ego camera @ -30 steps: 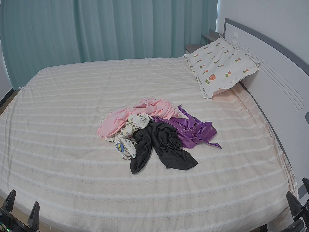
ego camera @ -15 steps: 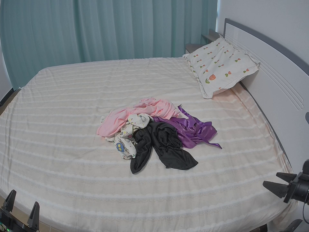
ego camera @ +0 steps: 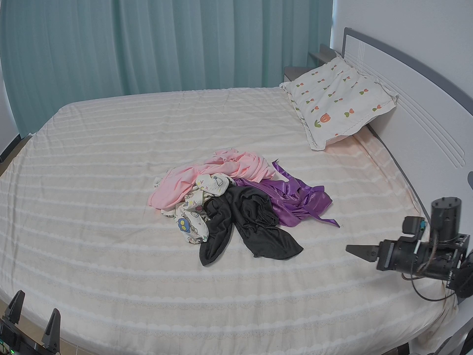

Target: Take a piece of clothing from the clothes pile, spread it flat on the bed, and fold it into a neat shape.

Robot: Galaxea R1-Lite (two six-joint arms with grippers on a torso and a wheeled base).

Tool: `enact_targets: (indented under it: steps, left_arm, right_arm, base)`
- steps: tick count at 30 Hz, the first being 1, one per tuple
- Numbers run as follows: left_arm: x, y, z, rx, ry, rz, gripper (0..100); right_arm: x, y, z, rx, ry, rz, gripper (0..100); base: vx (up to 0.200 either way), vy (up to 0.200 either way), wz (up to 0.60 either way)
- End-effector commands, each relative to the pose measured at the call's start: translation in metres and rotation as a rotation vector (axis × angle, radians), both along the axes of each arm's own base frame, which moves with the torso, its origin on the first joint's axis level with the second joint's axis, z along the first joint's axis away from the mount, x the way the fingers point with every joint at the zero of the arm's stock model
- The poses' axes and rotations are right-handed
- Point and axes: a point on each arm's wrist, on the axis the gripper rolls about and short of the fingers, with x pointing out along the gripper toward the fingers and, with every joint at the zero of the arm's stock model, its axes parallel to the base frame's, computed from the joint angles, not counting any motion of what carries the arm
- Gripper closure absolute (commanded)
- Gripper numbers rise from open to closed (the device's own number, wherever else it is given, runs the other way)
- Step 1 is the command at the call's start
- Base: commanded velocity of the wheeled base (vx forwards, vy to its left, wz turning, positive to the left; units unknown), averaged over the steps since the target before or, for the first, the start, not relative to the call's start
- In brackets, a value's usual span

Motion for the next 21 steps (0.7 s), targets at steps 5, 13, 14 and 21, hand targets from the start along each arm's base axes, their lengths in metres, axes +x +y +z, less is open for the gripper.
enact_targets:
  steps: [5, 13, 14, 21]
  left_arm:
    - [0.0, 0.0, -0.004, 0.0, -0.003, 0.0, 0]
    - [0.0, 0.0, -0.004, 0.0, -0.003, 0.0, 0]
    - [0.0, 0.0, -0.004, 0.0, -0.003, 0.0, 0]
    - [0.0, 0.0, -0.004, 0.0, -0.003, 0.0, 0]
  right_arm:
    - [0.074, 0.074, -0.062, -0.003, 0.056, -0.058, 0]
    - [0.112, 0.098, -0.088, 0.038, 0.045, -0.102, 0]
    - [0.115, 0.1, -0.091, 0.039, 0.047, -0.103, 0]
    - [0.137, 0.108, -0.127, 0.016, 0.084, -0.117, 0]
  base:
    - [0.0, 0.0, 0.0]
    - [0.0, 0.0, 0.0]
    - [0.0, 0.0, 0.0]
    - [0.0, 0.0, 0.0]
